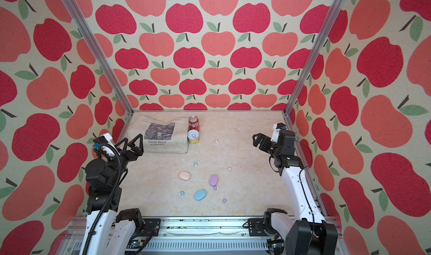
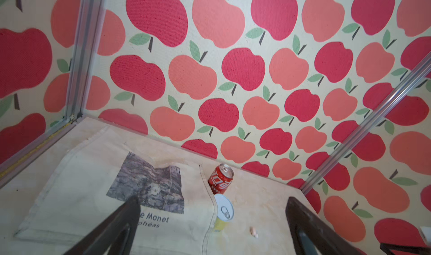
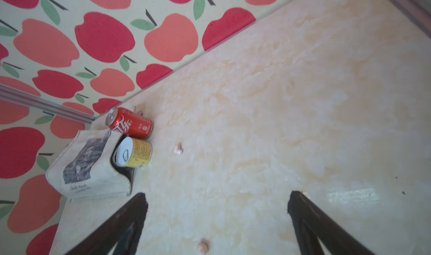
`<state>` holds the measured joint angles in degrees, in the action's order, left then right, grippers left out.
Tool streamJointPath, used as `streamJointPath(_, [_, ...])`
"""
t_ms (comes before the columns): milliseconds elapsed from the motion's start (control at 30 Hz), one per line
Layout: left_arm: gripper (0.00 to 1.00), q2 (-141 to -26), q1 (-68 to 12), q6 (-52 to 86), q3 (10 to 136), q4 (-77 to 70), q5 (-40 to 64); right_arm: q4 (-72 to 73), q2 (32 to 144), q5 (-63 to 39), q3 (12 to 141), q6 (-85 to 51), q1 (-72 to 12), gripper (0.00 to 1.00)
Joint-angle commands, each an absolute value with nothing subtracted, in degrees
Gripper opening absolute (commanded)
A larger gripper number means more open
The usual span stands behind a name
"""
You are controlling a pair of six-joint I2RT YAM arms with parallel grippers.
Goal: Insert wireless bluetooth earbuds into charging case
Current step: Pick up the charging case from the center of the table.
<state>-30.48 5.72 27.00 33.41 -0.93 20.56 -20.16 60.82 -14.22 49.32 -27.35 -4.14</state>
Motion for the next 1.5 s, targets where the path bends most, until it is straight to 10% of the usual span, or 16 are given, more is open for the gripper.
streamJointPath(0, [0.99,-32.39,1.14,20.73,37.21,8.44,28.1,-42.17,59.79,-8.14,53.75,-28.76,-13.45,0.96])
streamJointPath(467, [0.99,-37.95,-30.39,-4.48,37.58,16.25,13.69,-49.17,82.31,-2.13,61.99,-51.28,-50.95,0.85])
streamJointPath(1467, [0.99,-36.74,-30.47,-5.98,35.43,15.91,12.99,-51.71,106.49,-6.93,73.82,-50.55,-53.24,0.55])
